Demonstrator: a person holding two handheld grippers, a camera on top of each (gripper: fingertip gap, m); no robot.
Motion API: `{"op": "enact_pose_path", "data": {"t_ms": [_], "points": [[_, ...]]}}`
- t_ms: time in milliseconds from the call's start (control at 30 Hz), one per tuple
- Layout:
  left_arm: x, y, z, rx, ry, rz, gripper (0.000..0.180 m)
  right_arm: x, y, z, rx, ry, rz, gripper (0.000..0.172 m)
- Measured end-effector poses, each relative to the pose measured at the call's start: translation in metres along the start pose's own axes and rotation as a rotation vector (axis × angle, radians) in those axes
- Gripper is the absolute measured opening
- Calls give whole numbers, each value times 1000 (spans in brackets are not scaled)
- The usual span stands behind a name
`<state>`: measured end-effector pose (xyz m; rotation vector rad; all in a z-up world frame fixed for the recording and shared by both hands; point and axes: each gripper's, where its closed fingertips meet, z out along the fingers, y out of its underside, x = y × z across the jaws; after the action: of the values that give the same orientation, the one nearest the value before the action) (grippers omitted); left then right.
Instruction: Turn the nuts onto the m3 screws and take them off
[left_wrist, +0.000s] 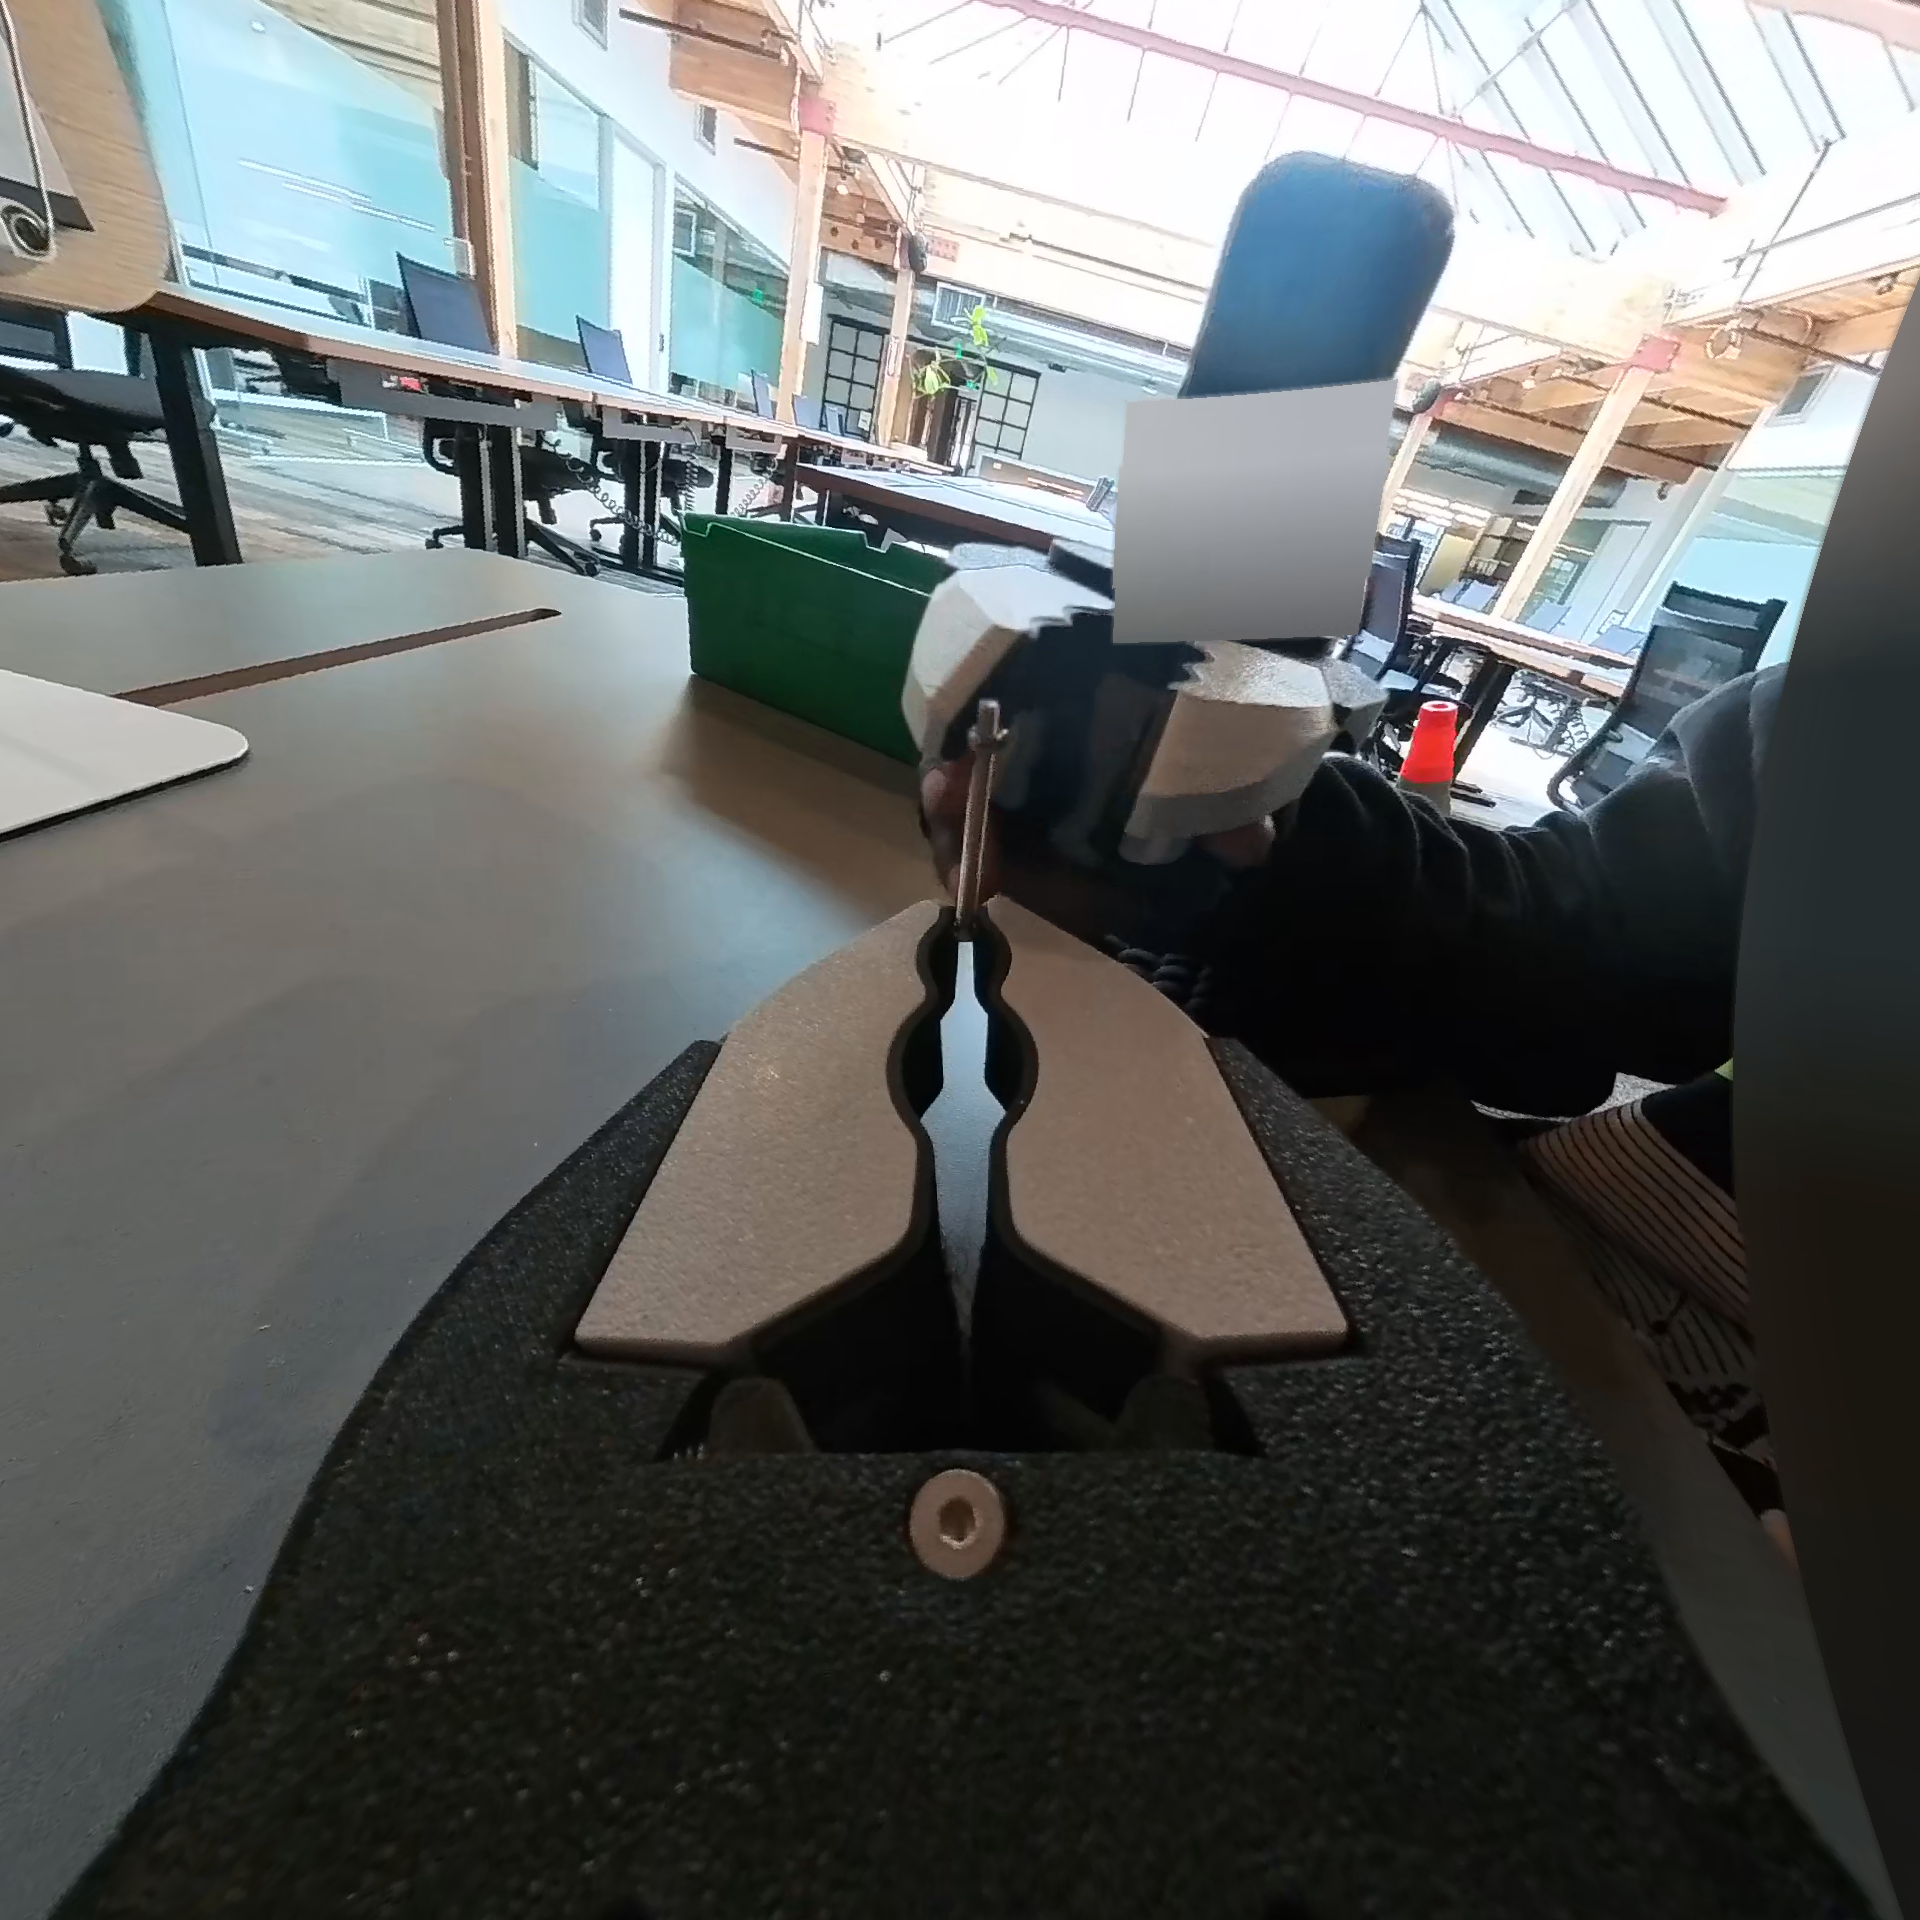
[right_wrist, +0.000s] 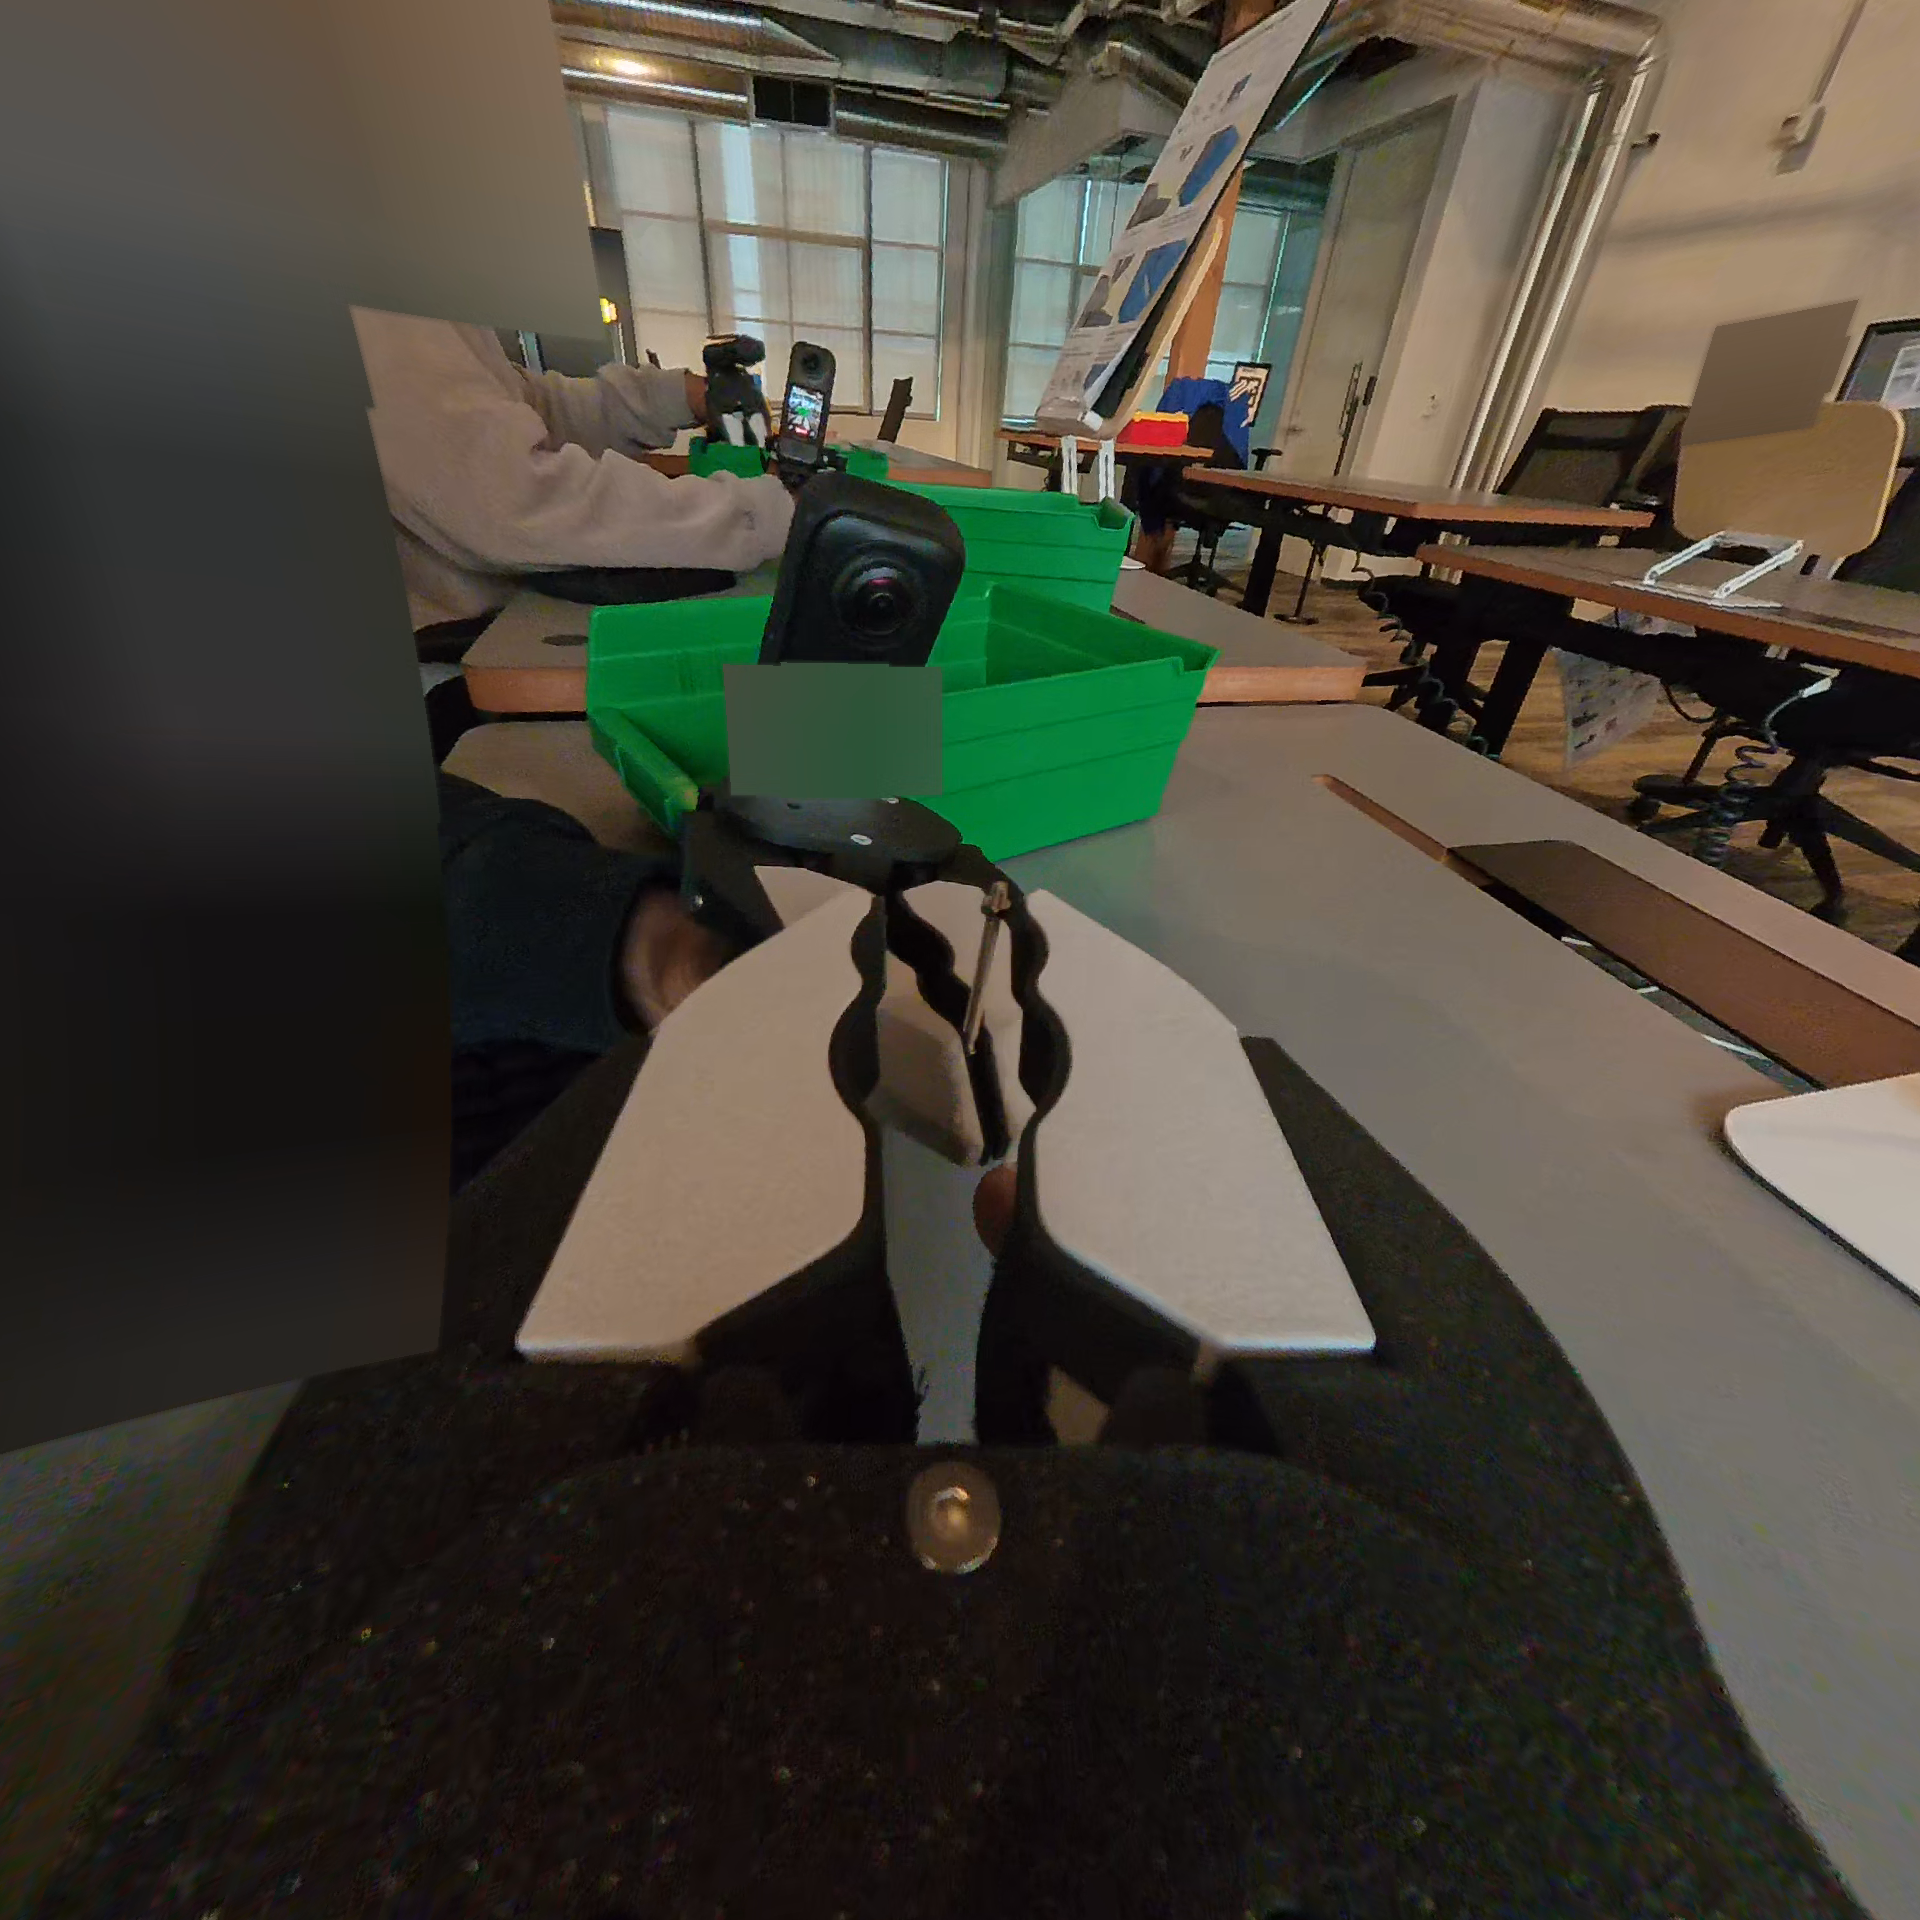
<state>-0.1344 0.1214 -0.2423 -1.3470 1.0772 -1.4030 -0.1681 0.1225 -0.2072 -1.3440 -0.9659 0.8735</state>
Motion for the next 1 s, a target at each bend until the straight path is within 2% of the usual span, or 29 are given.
{"op": "enact_pose_path", "data": {"t_ms": [200,433,667,867,1000], "points": [[-2,-1,-1,9,-8,-8,2,-1,-3,-7,16,-3,5,12],[-1,0,0,1,-3,-2,2,2,0,0,3,3,14,23],[-2,-1,-1,8,-8,-9,2,1,-4,-7,20,3,13,11],[-1,0,0,1,-3,-4,2,2,-1,1,8,8,6,25],[-2,-1,0,6,-8,-9,2,1,-2,-3,11,9,0,16]]}}
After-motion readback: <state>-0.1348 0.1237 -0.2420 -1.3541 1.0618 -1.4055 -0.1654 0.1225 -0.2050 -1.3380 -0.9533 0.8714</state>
